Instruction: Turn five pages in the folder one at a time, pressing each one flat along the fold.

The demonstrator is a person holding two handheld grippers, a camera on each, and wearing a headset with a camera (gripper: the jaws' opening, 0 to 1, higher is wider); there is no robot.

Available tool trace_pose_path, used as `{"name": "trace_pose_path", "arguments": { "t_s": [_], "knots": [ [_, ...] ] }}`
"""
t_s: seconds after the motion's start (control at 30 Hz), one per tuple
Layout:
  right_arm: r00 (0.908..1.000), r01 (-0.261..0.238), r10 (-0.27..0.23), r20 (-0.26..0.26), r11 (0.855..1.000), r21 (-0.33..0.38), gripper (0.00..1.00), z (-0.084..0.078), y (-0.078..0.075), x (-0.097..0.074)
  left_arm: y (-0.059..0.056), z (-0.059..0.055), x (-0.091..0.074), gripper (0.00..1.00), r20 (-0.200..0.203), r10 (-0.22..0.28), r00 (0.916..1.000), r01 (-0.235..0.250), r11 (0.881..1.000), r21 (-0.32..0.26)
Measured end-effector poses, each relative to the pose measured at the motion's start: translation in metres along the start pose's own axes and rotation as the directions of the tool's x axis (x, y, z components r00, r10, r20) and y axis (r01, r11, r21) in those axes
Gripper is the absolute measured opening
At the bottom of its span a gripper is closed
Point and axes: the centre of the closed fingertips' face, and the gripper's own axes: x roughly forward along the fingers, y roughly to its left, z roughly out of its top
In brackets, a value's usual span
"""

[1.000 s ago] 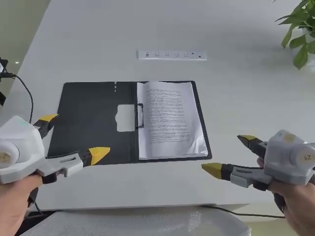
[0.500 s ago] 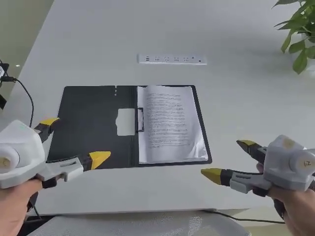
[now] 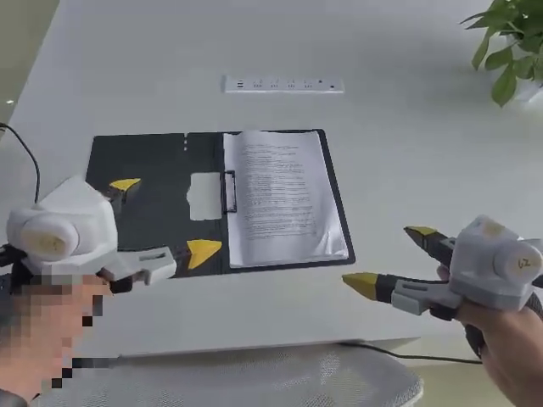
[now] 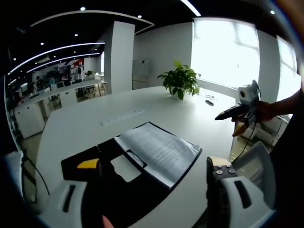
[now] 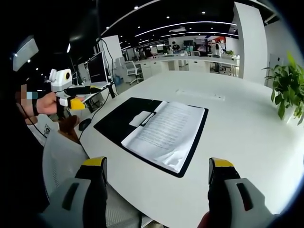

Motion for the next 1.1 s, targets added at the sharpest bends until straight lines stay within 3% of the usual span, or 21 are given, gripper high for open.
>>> {"name": "trace_pose_path", "arguments": {
  "t_s": [0.23, 0.7, 0.87, 1.1],
  "knots": [
    [1.0000, 0.010, -0.010, -0.001, 1.000, 0.008, 0.88, -0.002, -0.004, -0.002, -0.020, 0.006, 0.029, 0.90, -0.004, -0.067, 0.9978, 0.067, 0.998, 0.020],
    [0.9999, 0.016, -0.016, -0.007, 1.000, 0.027, 0.87, -0.005, -0.010, -0.003, -0.032, 0.019, 0.069, 0.89, 0.008, -0.123, 0.9924, 0.123, 0.992, 0.011],
    [0.9999, 0.012, -0.012, -0.011, 1.000, 0.025, 0.87, -0.005, -0.009, -0.002, -0.047, 0.022, 0.089, 0.88, 0.004, -0.165, 0.9862, 0.165, 0.986, 0.020],
    [0.9999, 0.016, -0.016, -0.005, 0.999, 0.034, 0.87, -0.004, -0.011, -0.002, -0.066, 0.016, 0.114, 0.88, -0.017, -0.222, 0.9748, 0.223, 0.974, 0.038]
  ]
}}
